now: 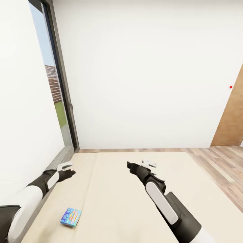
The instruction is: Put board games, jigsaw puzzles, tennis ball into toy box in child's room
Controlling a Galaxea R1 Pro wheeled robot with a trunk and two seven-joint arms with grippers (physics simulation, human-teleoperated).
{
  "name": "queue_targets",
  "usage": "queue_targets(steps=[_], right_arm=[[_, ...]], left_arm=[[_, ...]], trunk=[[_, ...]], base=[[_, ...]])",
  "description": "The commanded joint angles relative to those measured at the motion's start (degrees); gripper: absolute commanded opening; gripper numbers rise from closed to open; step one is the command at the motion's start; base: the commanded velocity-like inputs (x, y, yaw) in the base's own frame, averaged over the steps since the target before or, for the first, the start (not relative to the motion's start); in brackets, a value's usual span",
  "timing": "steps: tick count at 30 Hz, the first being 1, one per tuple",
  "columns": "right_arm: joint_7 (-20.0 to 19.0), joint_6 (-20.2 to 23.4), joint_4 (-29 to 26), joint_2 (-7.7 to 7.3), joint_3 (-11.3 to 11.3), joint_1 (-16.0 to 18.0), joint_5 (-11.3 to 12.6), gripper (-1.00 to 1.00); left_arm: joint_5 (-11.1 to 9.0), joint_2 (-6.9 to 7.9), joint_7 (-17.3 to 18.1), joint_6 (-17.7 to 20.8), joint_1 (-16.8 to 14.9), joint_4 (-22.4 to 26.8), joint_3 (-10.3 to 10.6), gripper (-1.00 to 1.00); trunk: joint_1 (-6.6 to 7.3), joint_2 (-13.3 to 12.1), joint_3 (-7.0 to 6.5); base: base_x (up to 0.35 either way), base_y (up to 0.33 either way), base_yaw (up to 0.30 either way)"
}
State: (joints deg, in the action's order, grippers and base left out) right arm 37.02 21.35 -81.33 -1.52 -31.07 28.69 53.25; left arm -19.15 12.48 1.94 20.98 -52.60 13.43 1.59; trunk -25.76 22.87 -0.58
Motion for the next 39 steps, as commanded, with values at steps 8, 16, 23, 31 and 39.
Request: queue_targets(steps=[8,16,23,31,39], right_arm=[[0.7,0.0,-1.4,-0.03,-0.1,0.0,0.3,1.0],[0.8,-0.2,-1.2,0.65,-0.5,0.0,0.3,1.0],[1.2,-0.2,-1.4,0.74,-2.7,0.0,0.2,1.0],[1.5,-0.1,-1.5,0.78,-3.1,0.0,0.2,1.0],[1.4,-0.1,-1.4,0.8,-3.1,0.0,0.2,1.0]], left_arm=[[-0.2,0.12,-0.3,-1.1,0.8,0.0,0.2,1.0],[-0.2,1.88,-0.4,-6.0,3.4,0.1,0.0,1.0],[-0.1,2.02,-0.5,-6.4,3.8,0.2,0.1,1.0],[-0.3,2.2,-0.3,-6.0,3.9,0.2,0.0,1.0],[-0.2,2.17,-0.5,-5.6,4.0,0.2,0.0,1.0]], trunk=[[-0.02,0.0,0.03],[-0.02,0.0,0.03],[-0.02,0.0,0.03],[-0.02,0.0,0.03],[-0.02,0.0,0.03]], base=[[0.0,0.0,0.0],[0.0,0.0,0.0],[0.0,0.0,0.0],[0.0,0.0,0.0],[0.0,0.0,0.0]])
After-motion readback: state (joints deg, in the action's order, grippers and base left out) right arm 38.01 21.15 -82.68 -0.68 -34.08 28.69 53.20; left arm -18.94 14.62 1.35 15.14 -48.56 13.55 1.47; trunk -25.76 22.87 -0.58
